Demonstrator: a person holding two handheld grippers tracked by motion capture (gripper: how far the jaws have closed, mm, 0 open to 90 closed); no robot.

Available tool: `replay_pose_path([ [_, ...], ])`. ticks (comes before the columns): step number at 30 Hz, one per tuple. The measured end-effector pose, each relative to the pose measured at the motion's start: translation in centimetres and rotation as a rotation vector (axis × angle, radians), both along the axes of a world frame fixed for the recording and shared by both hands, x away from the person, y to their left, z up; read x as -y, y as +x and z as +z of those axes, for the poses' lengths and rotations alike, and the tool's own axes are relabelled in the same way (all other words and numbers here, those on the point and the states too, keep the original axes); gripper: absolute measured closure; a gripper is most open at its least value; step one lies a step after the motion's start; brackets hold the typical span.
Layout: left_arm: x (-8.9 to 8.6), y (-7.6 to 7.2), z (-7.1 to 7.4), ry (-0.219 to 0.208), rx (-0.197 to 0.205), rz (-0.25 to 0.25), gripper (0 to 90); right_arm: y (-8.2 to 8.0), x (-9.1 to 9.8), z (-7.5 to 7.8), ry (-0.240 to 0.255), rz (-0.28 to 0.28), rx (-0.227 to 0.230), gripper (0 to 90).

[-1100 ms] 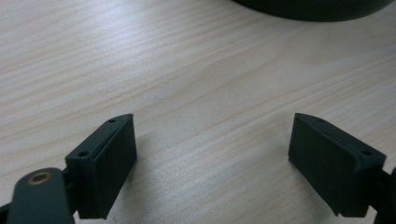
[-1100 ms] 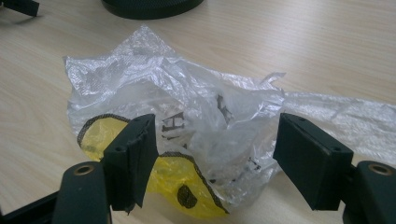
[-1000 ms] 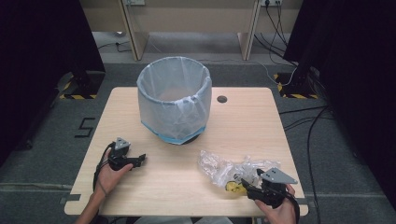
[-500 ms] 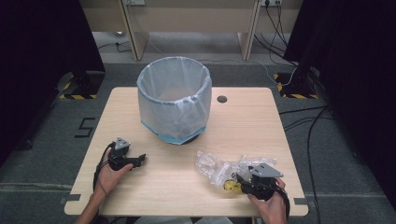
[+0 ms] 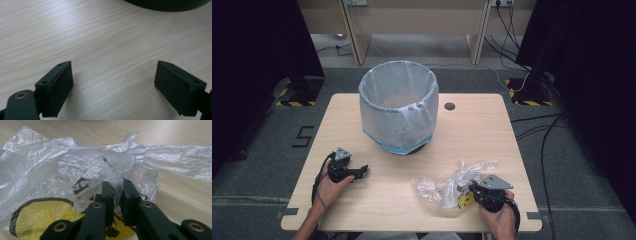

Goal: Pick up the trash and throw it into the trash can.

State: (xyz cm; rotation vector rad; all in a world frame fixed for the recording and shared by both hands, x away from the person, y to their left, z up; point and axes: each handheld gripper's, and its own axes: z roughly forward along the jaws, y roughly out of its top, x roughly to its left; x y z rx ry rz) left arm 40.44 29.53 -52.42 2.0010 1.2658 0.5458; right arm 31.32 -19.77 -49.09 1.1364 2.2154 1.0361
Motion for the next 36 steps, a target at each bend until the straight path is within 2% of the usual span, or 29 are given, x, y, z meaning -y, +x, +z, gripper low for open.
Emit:
replay_pose_path([
  [7, 0.0, 0.0, 0.0, 0.001, 0.0, -0.001, 14.5, -0.2, 0.4, 1.1, 0.025, 0.003, 0.029, 85.9],
  [8, 0.0, 0.0, 0.0, 0.001, 0.0, 0.0, 14.5, -0.1, 0.8, 1.7, 0.04, 0.0, 0.044, 86.1],
  [11, 0.0, 0.0, 0.0, 0.0, 0.0, 0.0, 14.5, 0.2, 1.2, 2.8, 0.047, -0.002, 0.071, 86.1],
  [23, 0.0, 0.0, 0.0, 0.001, -0.001, 0.0, 14.5, 1.7, 2.5, 7.4, 0.099, 0.018, 0.149, 86.1],
  [26, 0.0, 0.0, 0.0, 0.001, 0.0, 0.0, 14.4, 1.9, 2.7, 8.1, 0.109, 0.022, 0.153, 86.1],
  [27, 0.0, 0.0, 0.0, 0.0, 0.0, 0.0, 14.5, 2.4, 2.9, 8.6, 0.146, 0.047, 0.135, 86.2],
  [28, 0.0, 0.0, 0.0, 0.001, 0.0, 0.0, 14.5, 2.6, 3.0, 8.6, 0.156, 0.052, 0.128, 86.1],
  [32, 0.0, 0.0, 0.0, 0.0, -0.001, -0.001, 14.2, 3.5, 2.9, 8.9, 0.17, 0.068, 0.105, 86.1],
  [35, 0.0, 0.0, 0.0, -0.003, 0.0, 0.0, 14.1, 3.7, 2.9, 9.3, 0.18, 0.074, 0.103, 86.2],
  [36, 0.0, 0.0, 0.0, -0.003, 0.0, 0.0, 14.1, 4.0, 2.9, 9.8, 0.187, 0.085, 0.108, 86.2],
])
